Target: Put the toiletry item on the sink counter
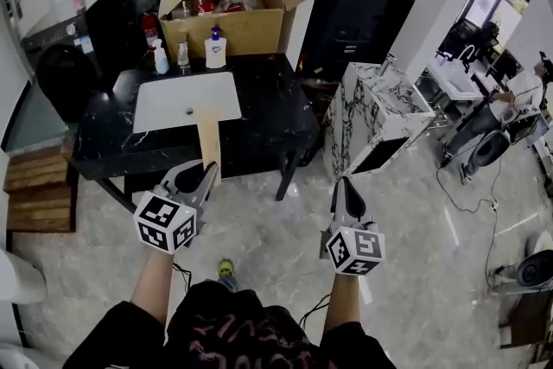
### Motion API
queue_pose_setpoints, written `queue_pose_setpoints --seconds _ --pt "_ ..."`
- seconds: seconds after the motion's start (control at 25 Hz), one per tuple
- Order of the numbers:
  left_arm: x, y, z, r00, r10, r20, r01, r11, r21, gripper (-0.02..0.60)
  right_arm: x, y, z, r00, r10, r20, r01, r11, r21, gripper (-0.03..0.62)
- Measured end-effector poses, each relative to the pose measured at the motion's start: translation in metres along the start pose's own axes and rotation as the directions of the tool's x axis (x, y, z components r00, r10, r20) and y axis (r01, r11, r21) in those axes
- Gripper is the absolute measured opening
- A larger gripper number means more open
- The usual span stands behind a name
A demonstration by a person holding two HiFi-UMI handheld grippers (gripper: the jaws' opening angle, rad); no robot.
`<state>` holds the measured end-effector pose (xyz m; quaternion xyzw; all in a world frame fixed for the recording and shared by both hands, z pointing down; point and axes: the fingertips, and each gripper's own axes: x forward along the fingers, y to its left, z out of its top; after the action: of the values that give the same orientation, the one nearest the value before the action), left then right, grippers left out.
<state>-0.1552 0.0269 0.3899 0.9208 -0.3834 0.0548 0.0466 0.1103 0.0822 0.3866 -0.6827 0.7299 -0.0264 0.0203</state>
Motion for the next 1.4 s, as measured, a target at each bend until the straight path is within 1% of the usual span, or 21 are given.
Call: queue_pose_setpoints --seconds 0.24,0.52,1.0,1.2,1.4 --pt "0.044 0.056 0.007 1.0 -0.024 -0.003 0.024 1.0 -0.015 0.028 0.064 0.002 0.001 0.999 -0.033 -0.009 0.033 0.999 -0.002 0.012" --pt "0.077 0.112 0.005 0.999 -0.035 -0.015 0.034 0.999 -0.031 0.028 0.123 0.015 -0.007 0.999 -0.047 -0.023 0.047 0.999 0.007 0.012" --pt "0.128 0.148 0.002 0.998 -0.053 -0.029 0.052 0.998 -0.045 0.028 0.186 0.002 -0.012 0.998 -0.05 -0.034 0.05 0.999 -0.002 0.012" --pt "0.162 0.159 0.001 0.998 -0.034 -0.047 0.033 0.999 -0.042 0.028 0.223 -0.018 -0.015 0.999 -0.028 -0.035 0.028 1.0 0.002 0.012" --pt "0.212 0.168 0.003 0.998 -0.016 -0.066 0.012 0.999 -0.048 0.028 0.27 -0.052 -0.021 0.998 -0.008 -0.054 0.009 1.0 0.008 0.012"
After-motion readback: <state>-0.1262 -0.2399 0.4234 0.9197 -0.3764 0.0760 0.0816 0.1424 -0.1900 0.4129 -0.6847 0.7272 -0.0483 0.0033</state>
